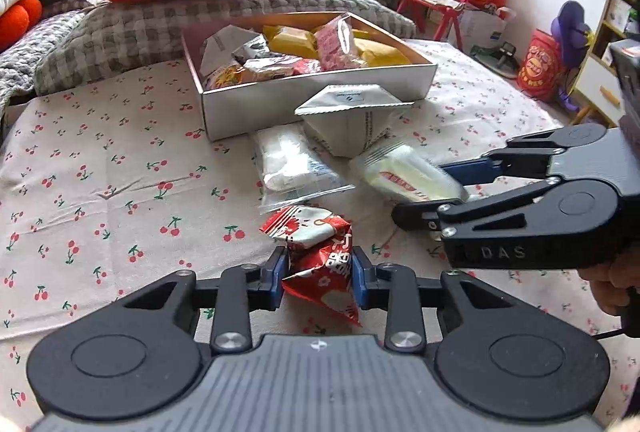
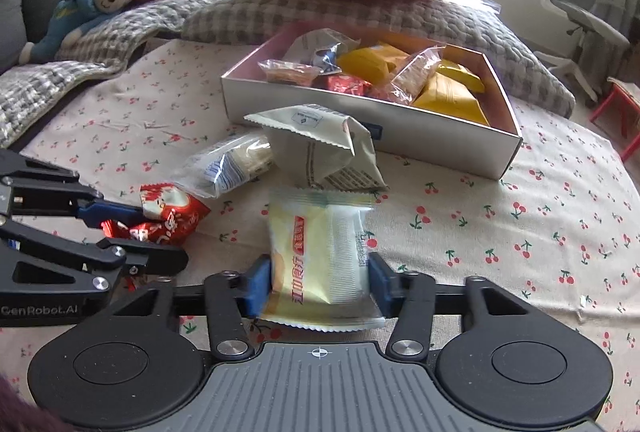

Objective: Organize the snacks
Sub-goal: 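Grasp the red candy packet with the left tool while the right tool grasps the white wafer bar, then carry the red packet and wafer bar into the box and open both tools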

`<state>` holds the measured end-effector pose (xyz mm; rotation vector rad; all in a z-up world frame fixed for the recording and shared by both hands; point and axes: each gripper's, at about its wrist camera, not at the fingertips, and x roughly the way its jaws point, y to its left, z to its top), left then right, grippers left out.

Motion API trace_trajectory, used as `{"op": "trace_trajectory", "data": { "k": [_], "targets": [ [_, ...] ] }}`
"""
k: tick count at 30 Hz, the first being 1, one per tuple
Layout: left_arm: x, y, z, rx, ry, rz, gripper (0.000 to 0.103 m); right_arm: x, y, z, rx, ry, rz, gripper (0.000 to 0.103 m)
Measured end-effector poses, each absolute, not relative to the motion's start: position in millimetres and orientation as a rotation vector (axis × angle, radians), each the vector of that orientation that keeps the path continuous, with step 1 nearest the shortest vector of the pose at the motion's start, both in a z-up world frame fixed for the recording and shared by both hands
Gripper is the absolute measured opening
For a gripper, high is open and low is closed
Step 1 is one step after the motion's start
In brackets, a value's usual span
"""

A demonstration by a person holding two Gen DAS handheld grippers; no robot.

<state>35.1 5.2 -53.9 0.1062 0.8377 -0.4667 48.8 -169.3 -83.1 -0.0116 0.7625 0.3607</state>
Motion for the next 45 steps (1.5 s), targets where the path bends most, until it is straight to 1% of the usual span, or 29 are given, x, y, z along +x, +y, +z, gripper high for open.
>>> {"op": "trace_trajectory", "data": {
  "k": [8,28,36,45],
  "targets": [
    [32.0,-0.2,-40.7,0.089,0.819,-0.506,0.029,48.4,-178.4,-73.9,0.042,0.776,0.362,0.047],
    [38.8,-0.7,-8.4,0.016,0.736,-0.517,0.029,43.5,-196.7,-38.9,0.145,0.743,0.339,0.047],
    [54.3,1.7,1.5,-0.007,0.701,-0.478,0.029,51.5,-210.0,-26.8,0.219,0.71,0.318,0.047],
    [80.2,2.2,10.0,-0.067,0.662,-0.4,0.029,80.4,-224.3,-23.2,0.321,0.677,0.274,0.047]
  ]
}}
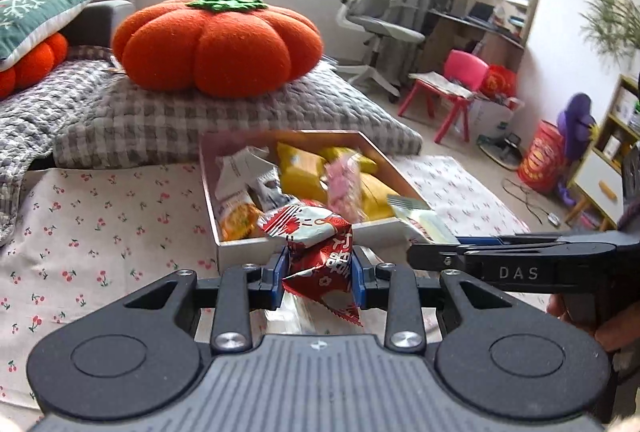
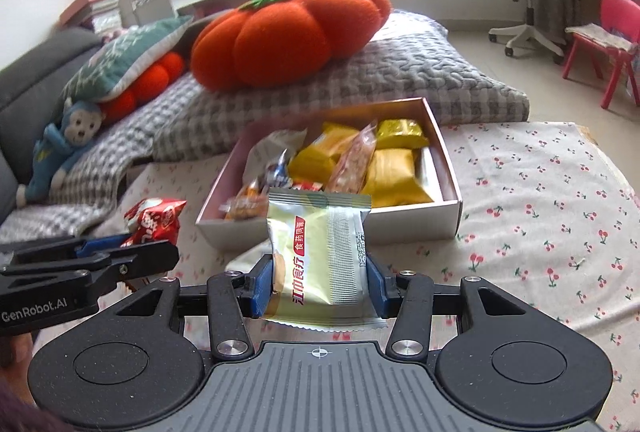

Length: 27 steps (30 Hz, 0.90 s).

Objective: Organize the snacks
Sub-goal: 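Carry the red packet and wafer bar into the box and open both tools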

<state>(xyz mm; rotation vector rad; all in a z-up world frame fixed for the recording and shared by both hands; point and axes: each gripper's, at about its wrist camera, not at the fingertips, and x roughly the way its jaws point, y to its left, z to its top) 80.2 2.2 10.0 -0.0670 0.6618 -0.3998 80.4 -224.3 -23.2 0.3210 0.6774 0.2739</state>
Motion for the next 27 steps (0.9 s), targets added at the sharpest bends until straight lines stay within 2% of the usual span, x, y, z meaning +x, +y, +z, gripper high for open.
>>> {"op": "trace_trajectory", "data": {
  "k": [15,27],
  "targets": [
    [149.9,-21.5,10.6,-0.098,0.696,-0.34,0.029,170.4,-272.9,-46.3,0.563,0.677,0.197,0.047],
    [219.7,-41.2,-1.2,-0.072,0.782,-0.315,0.029,196.7,-292.9,-62.2,0.657,0.683,0.228,0.047]
  ]
}}
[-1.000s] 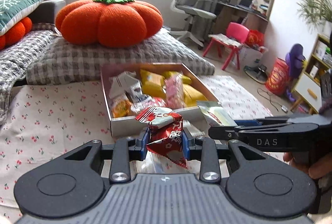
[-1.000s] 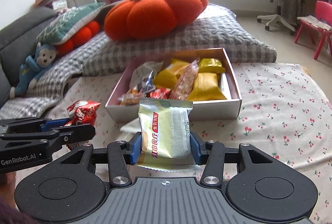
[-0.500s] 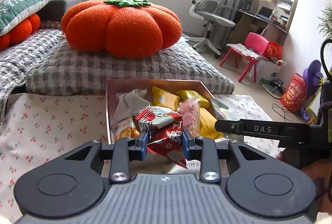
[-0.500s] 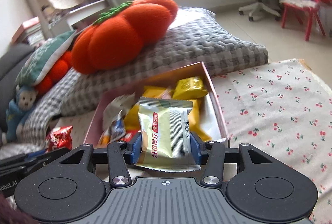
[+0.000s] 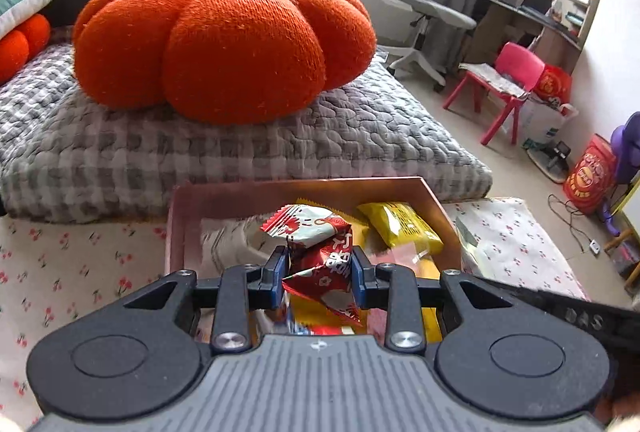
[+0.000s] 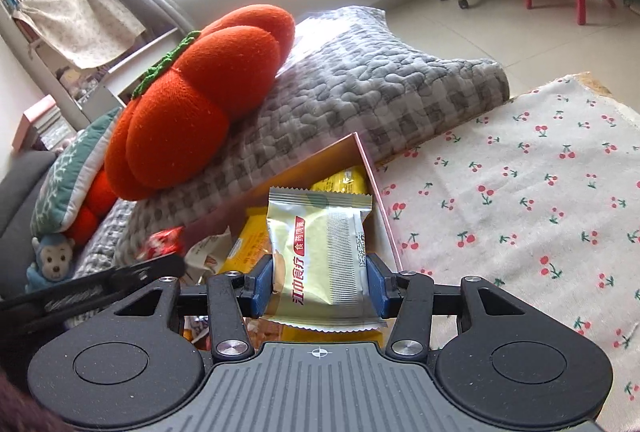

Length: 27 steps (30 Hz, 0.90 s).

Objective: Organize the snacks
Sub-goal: 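Carry the red packet and wafer bar into the box and open both tools, then withdraw both tools toward the clear packet and white triangular bag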

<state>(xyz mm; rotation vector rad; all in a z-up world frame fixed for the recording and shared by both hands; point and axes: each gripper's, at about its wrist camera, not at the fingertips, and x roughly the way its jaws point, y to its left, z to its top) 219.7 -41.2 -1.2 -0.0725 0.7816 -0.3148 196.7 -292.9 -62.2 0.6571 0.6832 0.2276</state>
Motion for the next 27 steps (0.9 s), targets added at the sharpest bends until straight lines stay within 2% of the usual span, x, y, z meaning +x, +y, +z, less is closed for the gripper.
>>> {"op": "trace_trajectory", "data": {
  "k": [12,14,16,18,27],
  "targets": [
    [244.8,-48.8,-13.5,-0.062,0.819,-0.265,0.03,205.0,-293.0,-69.5,0.643,0.684,0.224,0.05],
    [244.4,-46.2,-13.5,-0.078,0.813,-0.248,0.033,205.1,-293.5,-69.0,0.642,0.678,0.226,0.052],
    [242.9,-43.2,-12.5,-0.098,0.803,-0.238,0.045,204.6,-294.4,-67.6,0.65,0.667,0.226,0.067],
    [239.4,-40.6,-10.9,-0.104,0.794,-0.245,0.048,203.3,-295.8,-64.9,0.669,0.651,0.242,0.072],
    [217.6,-40.1,5.4,-0.074,0.78,-0.259,0.065,191.7,-294.1,-43.1,0.645,0.617,0.24,0.078]
  ]
}}
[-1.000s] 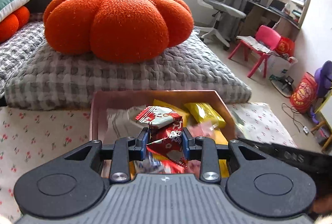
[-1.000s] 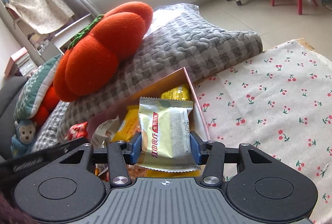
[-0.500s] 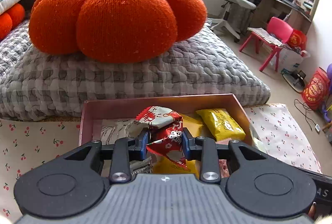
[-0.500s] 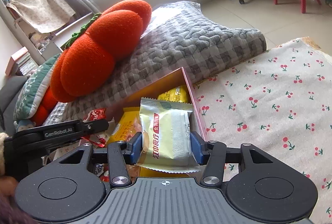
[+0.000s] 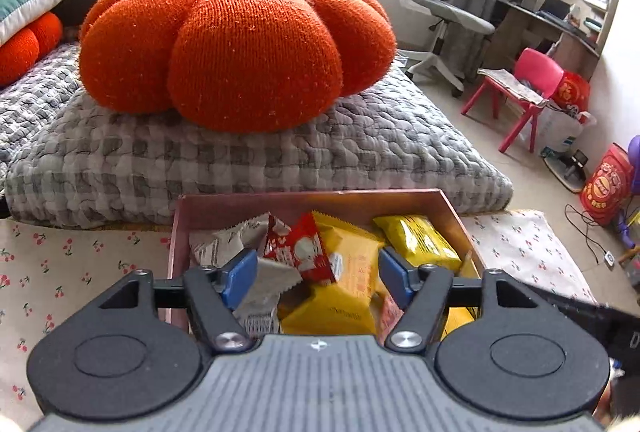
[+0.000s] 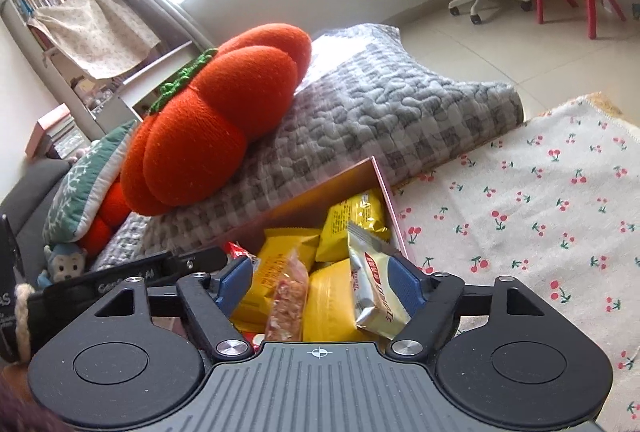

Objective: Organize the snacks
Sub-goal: 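Withdraw both tools toward the clear packet and white triangular bag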

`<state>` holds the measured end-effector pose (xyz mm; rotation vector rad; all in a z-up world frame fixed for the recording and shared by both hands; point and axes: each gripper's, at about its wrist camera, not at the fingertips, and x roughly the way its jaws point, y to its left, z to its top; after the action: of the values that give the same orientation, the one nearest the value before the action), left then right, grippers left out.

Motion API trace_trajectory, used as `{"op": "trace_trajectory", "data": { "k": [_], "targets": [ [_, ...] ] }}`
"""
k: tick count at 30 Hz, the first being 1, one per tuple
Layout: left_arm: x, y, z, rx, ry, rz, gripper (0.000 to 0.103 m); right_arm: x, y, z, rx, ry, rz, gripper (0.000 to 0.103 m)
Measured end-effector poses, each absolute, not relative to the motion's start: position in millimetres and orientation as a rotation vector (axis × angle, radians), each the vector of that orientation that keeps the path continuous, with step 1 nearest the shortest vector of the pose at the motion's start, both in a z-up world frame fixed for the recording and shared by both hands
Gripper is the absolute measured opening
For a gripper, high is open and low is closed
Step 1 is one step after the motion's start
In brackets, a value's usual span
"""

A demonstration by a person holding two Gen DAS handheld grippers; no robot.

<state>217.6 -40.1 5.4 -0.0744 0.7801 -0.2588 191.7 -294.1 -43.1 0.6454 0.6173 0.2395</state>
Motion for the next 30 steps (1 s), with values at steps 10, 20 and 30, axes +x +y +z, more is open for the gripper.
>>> {"op": "trace_trajectory", "data": {
  "k": [10,20,30],
  "targets": [
    [178.1,-31.1,16.0,-0.033,0.787,-0.271,0.082,154.0,-283.2,-9.8,0.528,0.598,0.25,0.086],
    [140.2,-22.3,21.0,-0.025,0.824,-0.232,0.092,119.0,-277.8,4.5,0.484,0.636,0.23,0.086],
    [108.4,-19.2,20.4,0.012,0.844,-0.19,0.102,86.9,-269.1,12.7,0.428,0.649,0.218,0.097]
  ]
}}
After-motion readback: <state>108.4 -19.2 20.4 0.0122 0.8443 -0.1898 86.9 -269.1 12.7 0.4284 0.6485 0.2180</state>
